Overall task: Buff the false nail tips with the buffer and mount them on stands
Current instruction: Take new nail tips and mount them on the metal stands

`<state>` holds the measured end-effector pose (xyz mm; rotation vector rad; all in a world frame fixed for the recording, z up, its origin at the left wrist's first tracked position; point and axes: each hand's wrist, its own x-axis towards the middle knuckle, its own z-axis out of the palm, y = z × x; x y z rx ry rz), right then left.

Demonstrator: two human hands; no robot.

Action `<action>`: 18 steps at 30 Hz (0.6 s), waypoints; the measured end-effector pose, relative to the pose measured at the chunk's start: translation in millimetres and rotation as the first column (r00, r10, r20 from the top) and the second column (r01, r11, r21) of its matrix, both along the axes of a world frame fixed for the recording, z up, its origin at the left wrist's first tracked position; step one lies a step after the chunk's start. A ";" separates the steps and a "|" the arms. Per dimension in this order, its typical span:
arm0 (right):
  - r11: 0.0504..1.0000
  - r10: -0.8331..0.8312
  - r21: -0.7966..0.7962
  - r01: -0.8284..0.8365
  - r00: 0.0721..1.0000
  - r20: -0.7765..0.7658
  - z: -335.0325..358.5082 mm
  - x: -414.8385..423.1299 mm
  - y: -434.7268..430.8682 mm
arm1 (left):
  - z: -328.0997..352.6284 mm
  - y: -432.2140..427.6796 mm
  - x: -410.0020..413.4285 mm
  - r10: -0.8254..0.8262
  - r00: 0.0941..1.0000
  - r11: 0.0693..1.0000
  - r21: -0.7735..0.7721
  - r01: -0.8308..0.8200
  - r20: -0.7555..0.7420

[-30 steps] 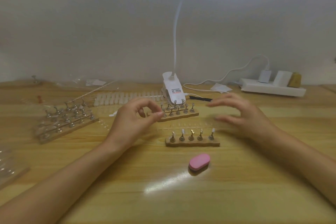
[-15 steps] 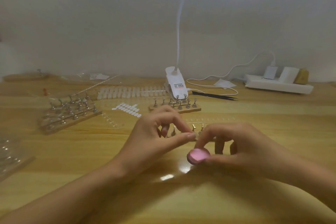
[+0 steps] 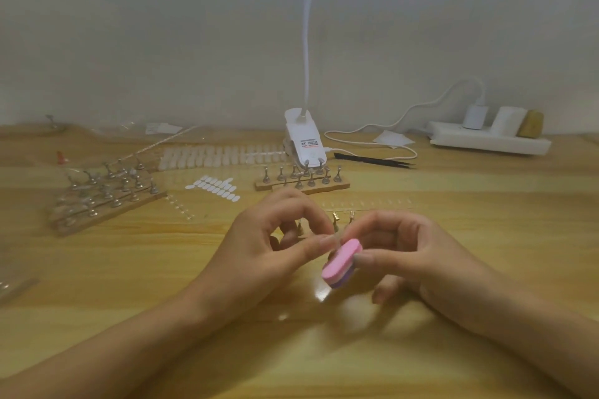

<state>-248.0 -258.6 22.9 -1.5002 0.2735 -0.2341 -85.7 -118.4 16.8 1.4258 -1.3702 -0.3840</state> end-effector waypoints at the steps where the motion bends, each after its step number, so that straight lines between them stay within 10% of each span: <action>1: 0.999 -0.041 0.024 0.041 0.999 0.008 0.0 0.9 -0.1 | 0.2 -0.2 -1.2 -0.018 0.999 1.000 -0.002 0.018 0.030; 18: 0.989 -0.138 0.060 0.135 0.990 0.042 -3.6 1.0 2.9 | -1.7 -0.8 -9.1 0.023 0.999 0.994 -0.110 -0.017 0.048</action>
